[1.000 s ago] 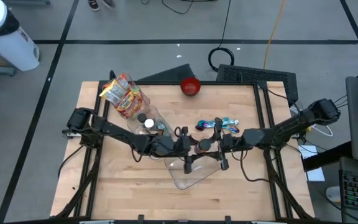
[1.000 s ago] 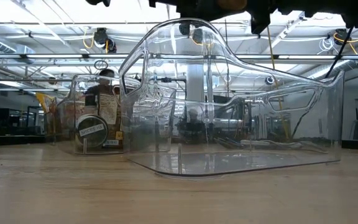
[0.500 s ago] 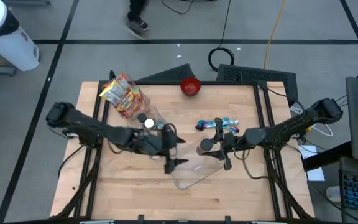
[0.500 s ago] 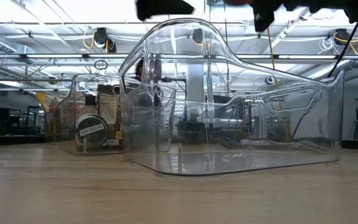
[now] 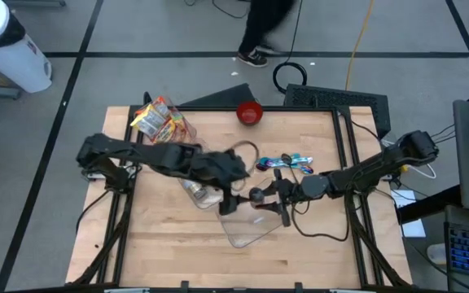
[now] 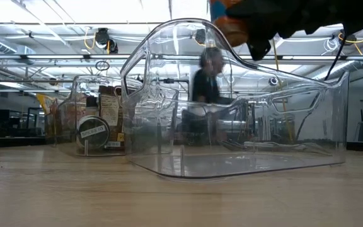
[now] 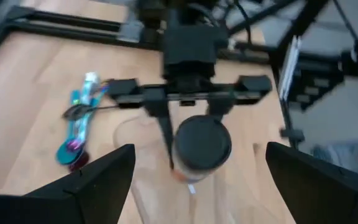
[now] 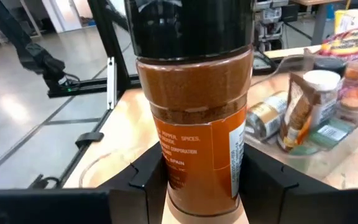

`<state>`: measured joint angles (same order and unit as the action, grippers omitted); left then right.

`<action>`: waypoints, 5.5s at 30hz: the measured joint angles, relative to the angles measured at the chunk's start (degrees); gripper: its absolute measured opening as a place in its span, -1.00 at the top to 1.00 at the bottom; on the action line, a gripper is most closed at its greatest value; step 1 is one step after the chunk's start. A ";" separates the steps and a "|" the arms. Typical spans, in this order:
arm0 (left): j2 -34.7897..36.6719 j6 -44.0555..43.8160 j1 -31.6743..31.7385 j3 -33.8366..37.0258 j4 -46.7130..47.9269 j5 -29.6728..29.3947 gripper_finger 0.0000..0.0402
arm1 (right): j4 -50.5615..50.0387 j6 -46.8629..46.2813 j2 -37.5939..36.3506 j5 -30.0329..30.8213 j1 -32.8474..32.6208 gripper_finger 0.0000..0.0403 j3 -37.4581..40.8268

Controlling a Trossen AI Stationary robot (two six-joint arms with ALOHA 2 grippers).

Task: Pick & Place Food Item
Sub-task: Put the orange seasoning bottle into the middle transparent bin, then put the middle green spoon into the bottom transparent bin

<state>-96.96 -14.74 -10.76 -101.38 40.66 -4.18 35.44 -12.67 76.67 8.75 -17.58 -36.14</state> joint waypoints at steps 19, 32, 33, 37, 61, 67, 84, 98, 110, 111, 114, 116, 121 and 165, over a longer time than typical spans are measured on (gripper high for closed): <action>-8.52 4.15 0.26 -0.66 -2.44 1.27 -0.77 | -0.33 0.27 1.04 -0.04 -0.02 0.28 0.02; -8.56 2.16 0.25 -0.62 -2.47 4.31 -0.03 | -0.78 -0.01 1.04 -0.48 -0.04 0.28 0.06; -8.56 1.99 0.25 -0.62 -2.32 4.33 -0.03 | -0.87 -0.04 1.04 -0.48 -0.04 0.28 0.07; -8.56 2.05 0.17 -0.62 -1.90 2.20 -0.03 | -1.05 0.32 1.04 -0.46 -0.03 0.27 0.09; 4.99 -8.44 -3.68 -0.35 19.00 -18.12 -0.04 | -3.15 2.84 -9.24 -0.31 -0.59 -0.44 1.07; 4.88 -16.46 -3.96 3.86 24.73 -19.51 -0.04 | -3.32 2.85 -10.28 -0.07 -0.55 -0.42 3.13; 4.86 -26.40 -3.14 27.04 7.80 -11.54 -0.04 | -2.68 2.86 -10.41 -0.07 -0.52 -0.41 3.32; 4.99 -29.73 -1.21 37.32 -1.93 -10.80 -0.08 | -2.69 2.89 -10.41 -0.04 -0.52 -0.42 3.32; 4.82 -28.40 -1.10 36.81 -1.30 -6.63 -0.53 | -3.24 2.89 -10.41 -0.05 -0.52 -0.43 3.32; 4.82 -28.12 -1.10 36.34 -1.25 -6.25 -0.54 | -3.38 2.90 -10.41 -0.06 -0.52 -0.42 3.32; 5.72 -26.27 -1.04 35.19 -0.22 -4.84 -0.57 | -3.62 3.06 -10.41 -0.04 -0.52 -0.40 3.32; 7.41 -24.85 -1.06 34.45 -0.50 -4.30 -0.57 | -4.00 3.82 -10.40 -0.07 -0.52 -0.40 3.32; 15.48 -21.92 0.26 34.20 -0.39 -4.39 -0.56 | -4.07 5.01 -10.41 -0.04 -0.52 -0.42 3.32; 59.04 -3.74 0.23 91.95 -64.82 -21.35 -0.56 | -40.94 -27.66 -8.68 13.61 18.13 0.02 14.04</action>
<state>-37.91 -18.48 -10.52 -9.43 -24.16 -25.53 -5.50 -40.33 68.00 22.37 0.55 -22.10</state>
